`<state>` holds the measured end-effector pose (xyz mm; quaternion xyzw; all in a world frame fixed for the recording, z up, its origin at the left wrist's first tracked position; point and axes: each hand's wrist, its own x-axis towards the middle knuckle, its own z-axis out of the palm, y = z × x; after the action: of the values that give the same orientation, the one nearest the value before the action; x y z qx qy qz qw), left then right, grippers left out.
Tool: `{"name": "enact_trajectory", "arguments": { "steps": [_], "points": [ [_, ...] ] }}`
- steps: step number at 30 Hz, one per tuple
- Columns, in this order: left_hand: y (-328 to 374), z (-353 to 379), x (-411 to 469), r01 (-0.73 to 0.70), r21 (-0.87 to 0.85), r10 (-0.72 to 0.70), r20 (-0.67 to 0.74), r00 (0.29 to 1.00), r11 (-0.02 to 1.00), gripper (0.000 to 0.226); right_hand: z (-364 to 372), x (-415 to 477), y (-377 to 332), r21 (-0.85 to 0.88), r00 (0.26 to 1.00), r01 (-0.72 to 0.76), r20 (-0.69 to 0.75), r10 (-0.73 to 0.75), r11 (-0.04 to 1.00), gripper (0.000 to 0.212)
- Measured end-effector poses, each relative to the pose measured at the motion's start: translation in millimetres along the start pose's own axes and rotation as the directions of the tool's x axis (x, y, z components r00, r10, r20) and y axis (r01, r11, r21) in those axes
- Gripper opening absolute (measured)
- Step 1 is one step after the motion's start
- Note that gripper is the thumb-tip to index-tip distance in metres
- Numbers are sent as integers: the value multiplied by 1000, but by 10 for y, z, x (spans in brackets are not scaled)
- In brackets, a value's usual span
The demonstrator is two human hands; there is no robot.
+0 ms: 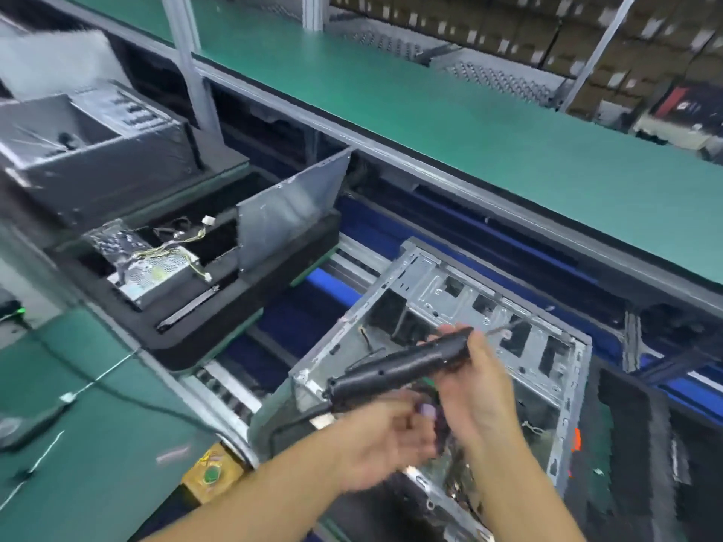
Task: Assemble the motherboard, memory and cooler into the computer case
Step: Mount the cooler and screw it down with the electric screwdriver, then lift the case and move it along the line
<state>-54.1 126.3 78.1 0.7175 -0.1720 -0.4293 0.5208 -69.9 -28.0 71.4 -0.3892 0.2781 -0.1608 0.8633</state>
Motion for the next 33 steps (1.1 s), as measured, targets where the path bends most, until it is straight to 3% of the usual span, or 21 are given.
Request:
{"name": "enact_trajectory", "arguments": {
  "steps": [1, 2, 3, 5, 6, 7, 8, 9, 10, 12, 15, 18, 21, 23, 25, 28, 31, 33],
  "points": [
    [9, -4, -88, -18, -9, 18, 18, 1000, 1000, 22, 40, 50, -45, -19, 999, 28, 19, -28, 999, 37],
    [83, -24, -125, -144, 118, 135, 80, 988, 982, 19, 100, 98, -76, -25, 998, 51, 33, -51, 998, 34],
    [165, -109, -170, -196, 119, 181, 122, 976, 973, 19, 173, 134, -54, -40, 998, 58, 39, -57, 998, 30],
    [288, -388, -204, -296, 288, 327, -68, 942, 911, 17, 335, 181, 71, -79, 995, 64, 79, -58, 995, 27],
    [329, -549, -189, -317, 448, 432, -181, 883, 836, 16, 420, 193, 147, -86, 993, 68, 97, -60, 994, 26],
    [342, -700, -151, -295, 612, 512, -213, 832, 734, 24, 508, 185, 227, -82, 990, 67, 126, -56, 994, 24],
    [338, -828, -118, -183, 787, 518, -195, 833, 590, 42, 603, 173, 310, -84, 988, 58, 149, -45, 995, 21],
    [285, -947, -86, -62, 869, 446, -189, 875, 490, 56, 712, 143, 394, -97, 986, 45, 162, -29, 994, 19],
    [199, -1054, -64, 8, 873, 357, -207, 911, 487, 59, 814, 112, 483, -122, 984, 38, 177, -16, 992, 18],
    [-3, -1254, -106, 33, 802, 276, -244, 930, 596, 39, 994, 64, 668, -198, 979, 20, 202, 21, 980, 18],
    [-358, -1621, -319, 81, 759, 324, -369, 871, 646, 25, 1127, 21, 920, -410, 937, -21, 310, 161, 912, 29],
    [-782, -2060, -633, 184, 649, 234, -502, 832, 738, 31, 1170, -32, 1164, -687, 844, 31, 407, 349, 726, 43],
    [-1267, -2370, -959, 167, 368, 93, -593, 800, 915, 29, 1346, -190, 1487, -788, 731, 106, 475, 490, 606, 31],
    [-1612, -2463, -1155, 153, 225, 32, -651, 758, 962, 24, 1552, -370, 1755, -851, 646, 180, 481, 593, 494, 35],
    [-1978, -2519, -1364, 200, 145, -41, -704, 709, 969, 19, 1754, -544, 2078, -896, 557, 212, 439, 705, 391, 43],
    [-2521, -2560, -1692, 425, 125, -185, -766, 616, 896, 24, 1875, -723, 2575, -929, 479, 90, 356, 802, 358, 27],
    [-3025, -2597, -1973, 640, 128, -275, -826, 492, 758, 31, 1845, -829, 2912, -957, 473, 56, 275, 837, 283, 26],
    [-3289, -2623, -2099, 709, 128, -315, -831, 458, 693, 28, 1785, -867, 3032, -978, 485, 52, 203, 850, 203, 28]
  ]
}}
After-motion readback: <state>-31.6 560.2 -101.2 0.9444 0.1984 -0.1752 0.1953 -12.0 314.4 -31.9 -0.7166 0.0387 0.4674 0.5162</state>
